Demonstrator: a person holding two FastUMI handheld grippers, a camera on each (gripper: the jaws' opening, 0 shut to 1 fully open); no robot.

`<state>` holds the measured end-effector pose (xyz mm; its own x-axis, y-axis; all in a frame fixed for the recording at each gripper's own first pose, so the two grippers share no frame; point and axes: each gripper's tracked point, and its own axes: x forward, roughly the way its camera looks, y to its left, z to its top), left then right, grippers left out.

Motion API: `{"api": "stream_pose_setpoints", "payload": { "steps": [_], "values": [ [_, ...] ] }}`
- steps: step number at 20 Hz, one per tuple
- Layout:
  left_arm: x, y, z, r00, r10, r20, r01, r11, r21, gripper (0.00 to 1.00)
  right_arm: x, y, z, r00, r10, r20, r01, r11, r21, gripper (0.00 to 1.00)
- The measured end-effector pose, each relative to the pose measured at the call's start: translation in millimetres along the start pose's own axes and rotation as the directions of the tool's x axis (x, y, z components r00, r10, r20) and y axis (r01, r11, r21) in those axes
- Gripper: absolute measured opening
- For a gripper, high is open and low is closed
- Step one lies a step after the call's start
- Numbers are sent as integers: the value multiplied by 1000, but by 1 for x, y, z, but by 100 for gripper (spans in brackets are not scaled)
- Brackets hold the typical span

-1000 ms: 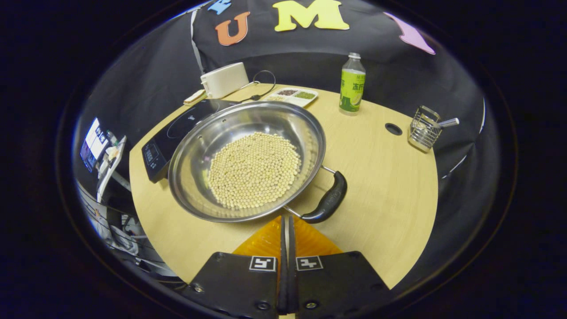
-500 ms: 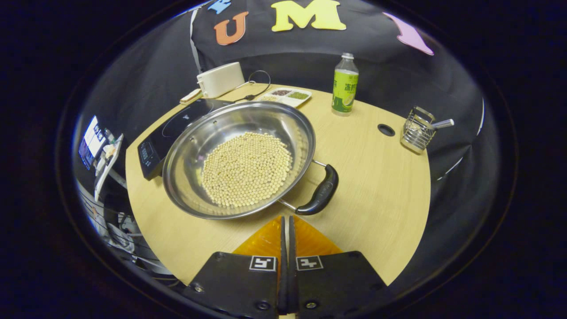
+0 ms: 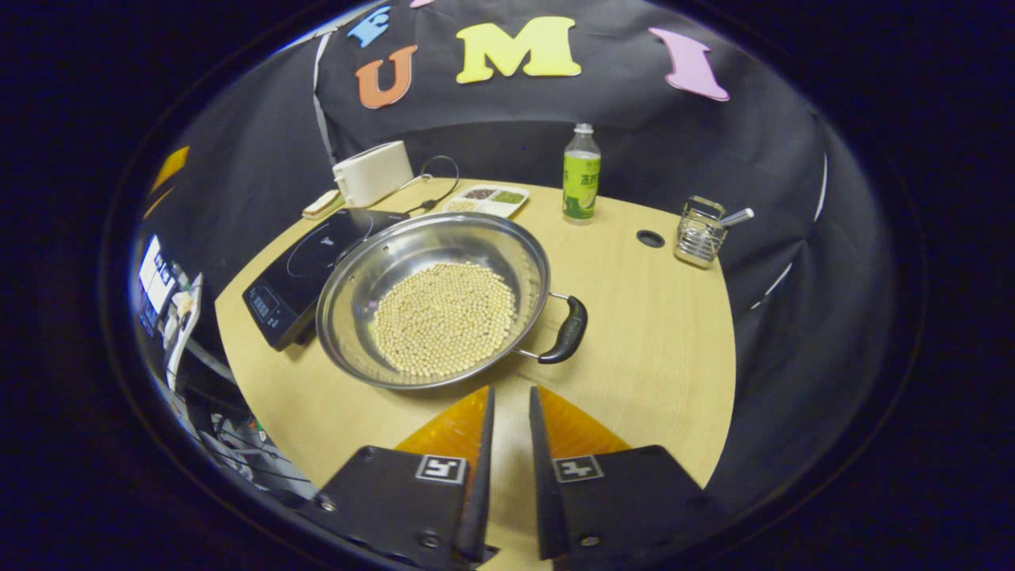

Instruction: First push the handle of the pot to place it horizontally, then grasp the pot with both hands and set it on the induction cooktop.

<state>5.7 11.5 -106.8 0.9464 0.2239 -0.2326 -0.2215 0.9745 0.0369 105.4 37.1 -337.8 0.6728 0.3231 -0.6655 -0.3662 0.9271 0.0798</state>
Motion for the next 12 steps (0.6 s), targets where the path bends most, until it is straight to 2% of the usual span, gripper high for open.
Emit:
{"api": "stream_pose_setpoints", "payload": {
  "steps": [2, 4, 7, 12],
  "values": [
    [8, 3, -5, 999, -49, -6, 49, 999, 3, 96, -9, 4, 2, 999, -32, 30, 30, 998, 52, 69],
    [13, 7, -13, 996, -89, -19, 89, 996, 12, 96, -16, 1, 1, 994, -99, 45, 95, 991, 94, 88],
    [19, 12, -31, 988, -148, -48, 149, 989, 10, 97, -25, 8, 1, 987, -138, 80, 123, 978, 169, 88],
    [36, 6, -80, 964, -218, -152, 223, 975, 16, 97, -34, 8, -5, 975, -208, 79, 189, 961, 202, 91]
  ]
}}
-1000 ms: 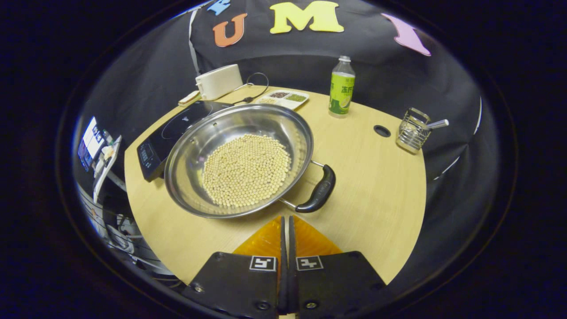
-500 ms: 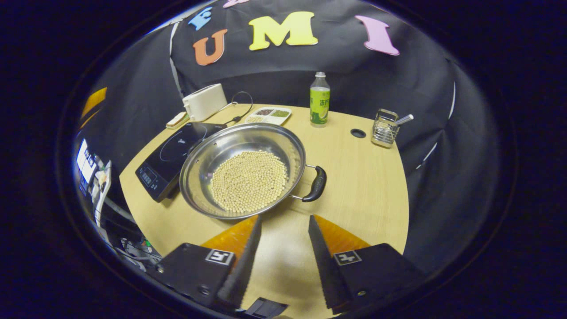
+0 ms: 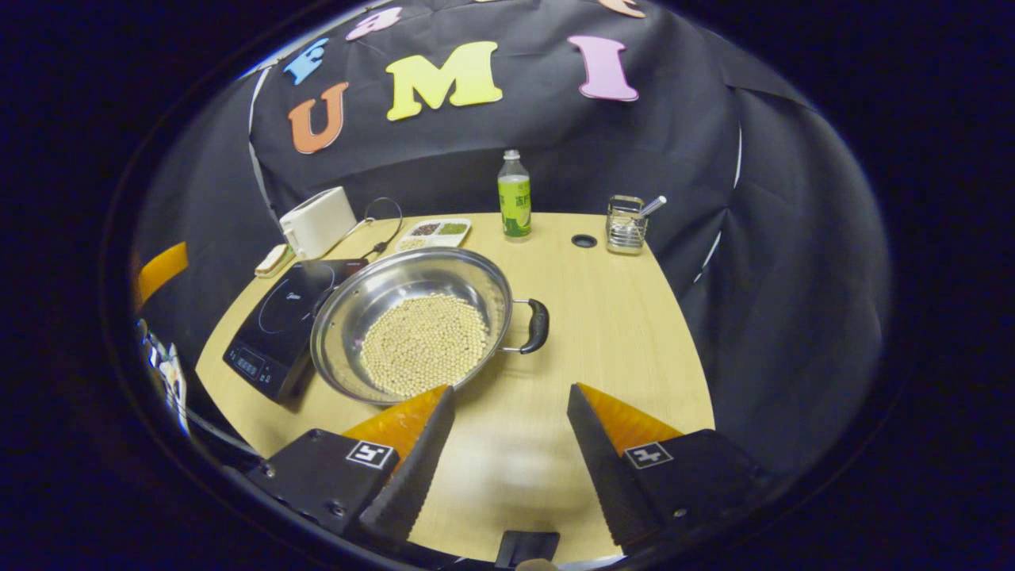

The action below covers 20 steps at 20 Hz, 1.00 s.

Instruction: First push the handle of the pot to place it horizontally, then grasp the pot with both hands and set it on the induction cooktop.

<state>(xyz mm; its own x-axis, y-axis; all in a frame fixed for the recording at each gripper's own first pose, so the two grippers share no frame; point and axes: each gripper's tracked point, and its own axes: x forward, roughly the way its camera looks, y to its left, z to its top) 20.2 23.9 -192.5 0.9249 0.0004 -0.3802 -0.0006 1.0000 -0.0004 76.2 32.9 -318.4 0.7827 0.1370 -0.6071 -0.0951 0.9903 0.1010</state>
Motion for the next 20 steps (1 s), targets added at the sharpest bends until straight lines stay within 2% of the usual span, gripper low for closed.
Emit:
{"api": "stream_pose_setpoints", "payload": {
  "steps": [6, 8, 9, 10, 15, 20],
  "values": [
    [51, -22, -59, 986, -43, -163, 35, 998, -51, 97, 25, 6, 7, 1000, 8, -20, -8, 1000, 8, 92],
    [73, -27, -68, 980, -37, -194, 28, 998, -48, 96, 40, 4, 12, 999, 11, -39, -11, 1000, 1, 92],
    [84, -31, -73, 977, -40, -210, 30, 998, -49, 100, 48, 3, 14, 999, 13, -50, -13, 1000, 6, 92],
    [95, -33, -80, 972, -34, -233, 24, 999, -48, 97, 57, 1, 16, 998, 11, -64, -10, 1000, 10, 92],
    [142, -30, -106, 950, 10, -312, -21, 999, -34, 97, 95, -2, 32, 993, 30, -111, -29, 999, 13, 92],
    [172, -36, -120, 930, 17, -367, -31, 999, -34, 97, 128, -4, 35, 984, 46, -173, -47, 999, 0, 92]
  ]
}}
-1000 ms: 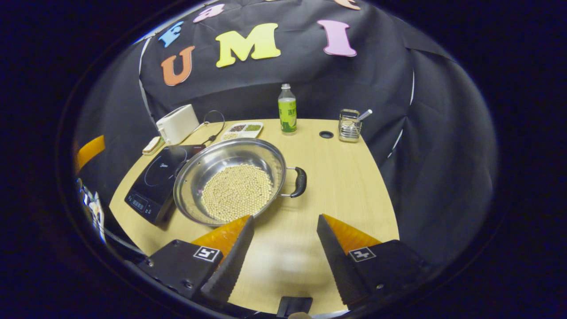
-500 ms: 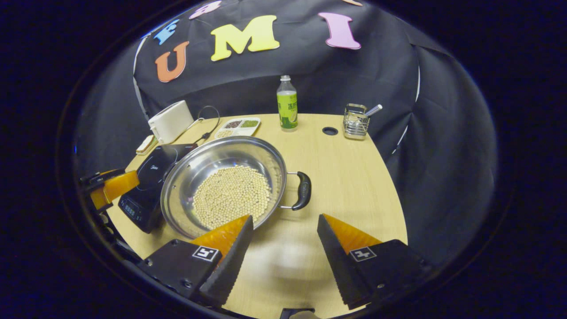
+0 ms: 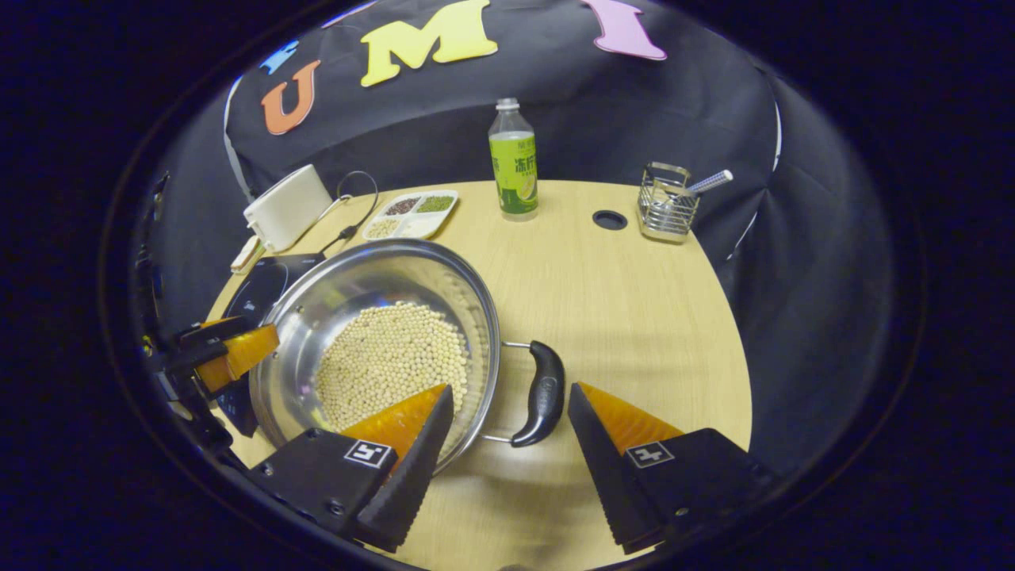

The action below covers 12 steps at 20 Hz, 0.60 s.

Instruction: First push the handle of the pot to place it horizontally, then grasp the pot with both hands and set it on the induction cooktop.

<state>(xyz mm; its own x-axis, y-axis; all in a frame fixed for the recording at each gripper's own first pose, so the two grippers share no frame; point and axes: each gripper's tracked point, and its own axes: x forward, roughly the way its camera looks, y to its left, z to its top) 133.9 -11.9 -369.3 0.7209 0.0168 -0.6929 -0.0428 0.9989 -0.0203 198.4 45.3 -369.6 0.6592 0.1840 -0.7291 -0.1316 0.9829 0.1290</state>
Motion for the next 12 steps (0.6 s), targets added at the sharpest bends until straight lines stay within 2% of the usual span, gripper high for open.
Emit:
{"api": "stream_pose_setpoints", "payload": {
  "steps": [7, 9, 10, 11, 12],
  "values": [
    [22, -11, 3, 999, 2, -33, -2, 1000, -3, 97, 25, 3, 1, 998, 26, -65, -27, 999, -20, 90],
    [24, -11, 3, 999, 13, -41, -12, 1000, 10, 100, 28, 1, 0, 996, 16, -84, -19, 999, -30, 83],
    [27, -9, 5, 999, 18, -42, -17, 1000, 12, 96, 31, -1, -2, 995, 6, -95, -9, 999, -32, 77],
    [27, -10, 4, 999, 18, -46, -18, 1000, 8, 100, 31, -2, -2, 995, 0, -96, -3, 1000, -25, 75],
    [28, -8, 6, 999, 26, -46, -25, 1000, 10, 94, 32, -2, -3, 995, -4, -104, 3, 1000, -9, 73]
  ]
}}
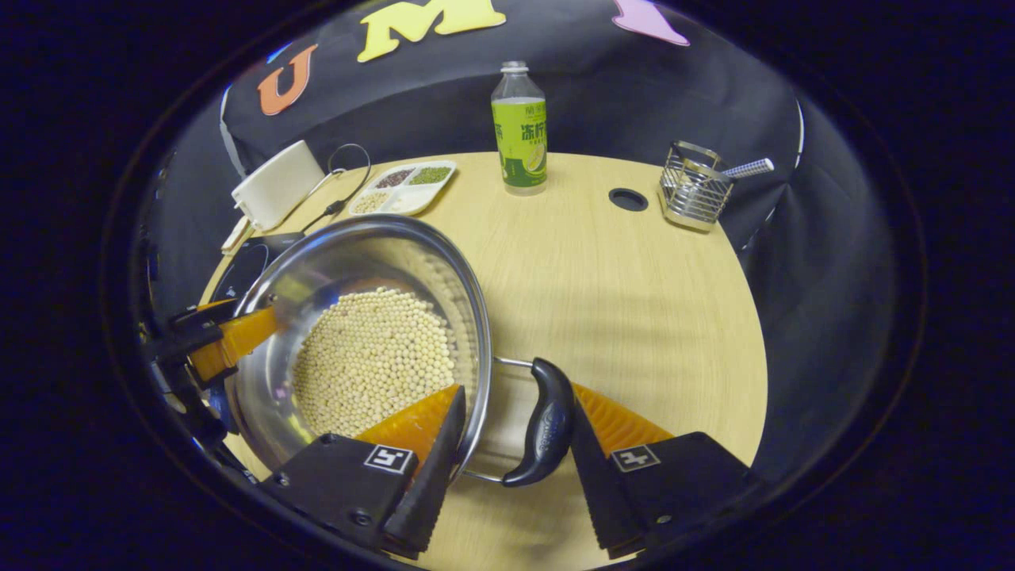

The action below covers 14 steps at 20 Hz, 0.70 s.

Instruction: First push the handle of the pot to place it horizontally, then grasp the pot with both hands and set it on the induction cooktop.

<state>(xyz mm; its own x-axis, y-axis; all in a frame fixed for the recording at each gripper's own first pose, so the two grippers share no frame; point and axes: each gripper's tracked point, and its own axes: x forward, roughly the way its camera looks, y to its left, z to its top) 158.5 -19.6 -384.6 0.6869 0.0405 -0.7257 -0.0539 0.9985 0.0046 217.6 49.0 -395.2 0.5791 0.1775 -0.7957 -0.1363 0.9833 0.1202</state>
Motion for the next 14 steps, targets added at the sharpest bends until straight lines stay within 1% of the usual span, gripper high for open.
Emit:
{"api": "stream_pose_setpoints", "payload": {
  "steps": [1, 2, 4, 5, 6, 7, 8, 9, 10, 11, 12, 13, 14],
  "values": [
    [0, 5, -2, 1000, 15, -9, -15, 1000, 0, 93, 0, 0, 0, 1000, -5, -9, 5, 1000, 9, 72],
    [0, 7, -3, 1000, 22, -12, -22, 1000, -4, 85, 1, 0, -1, 1000, -12, -22, 12, 1000, 7, 70],
    [2, 8, -4, 999, 29, -23, -30, 999, -12, 74, 1, -1, -2, 999, -33, -41, 33, 999, 3, 68],
    [2, 8, -3, 999, 32, -19, -32, 999, -8, 84, 0, -1, -2, 998, -41, -43, 41, 999, 9, 67],
    [1, 11, -5, 999, 40, -29, -40, 999, -7, 73, 1, -1, -1, 998, -50, -37, 51, 998, 33, 67],
    [2, 9, -3, 999, 42, -21, -43, 999, -4, 58, 1, 0, -1, 997, -57, -42, 59, 998, 35, 67],
    [4, 9, -4, 999, 46, -30, -46, 999, -3, 68, 1, -2, -3, 997, -59, -49, 60, 998, 22, 66],
    [3, 9, -3, 999, 47, -25, -47, 999, 3, 67, 1, 0, -4, 997, -59, -56, 60, 998, 11, 65],
    [3, 9, -5, 998, 47, -31, -47, 999, 3, 76, 0, -1, -3, 997, -58, -54, 59, 998, 13, 65],
    [3, 9, -3, 998, 46, -30, -46, 999, 4, 66, 1, -1, -2, 997, -53, -49, 54, 998, 14, 65],
    [2, 9, -3, 998, 47, -31, -47, 999, 6, 75, 2, -1, -2, 998, -51, -42, 52, 998, 18, 65],
    [3, 10, -4, 998, 48, -31, -48, 999, 6, 64, 1, -1, -2, 998, -48, -31, 49, 998, 29, 65],
    [2, 10, -4, 998, 49, -29, -49, 999, 5, 62, 1, 0, -2, 999, -44, -20, 45, 998, 34, 64]
  ]
}}
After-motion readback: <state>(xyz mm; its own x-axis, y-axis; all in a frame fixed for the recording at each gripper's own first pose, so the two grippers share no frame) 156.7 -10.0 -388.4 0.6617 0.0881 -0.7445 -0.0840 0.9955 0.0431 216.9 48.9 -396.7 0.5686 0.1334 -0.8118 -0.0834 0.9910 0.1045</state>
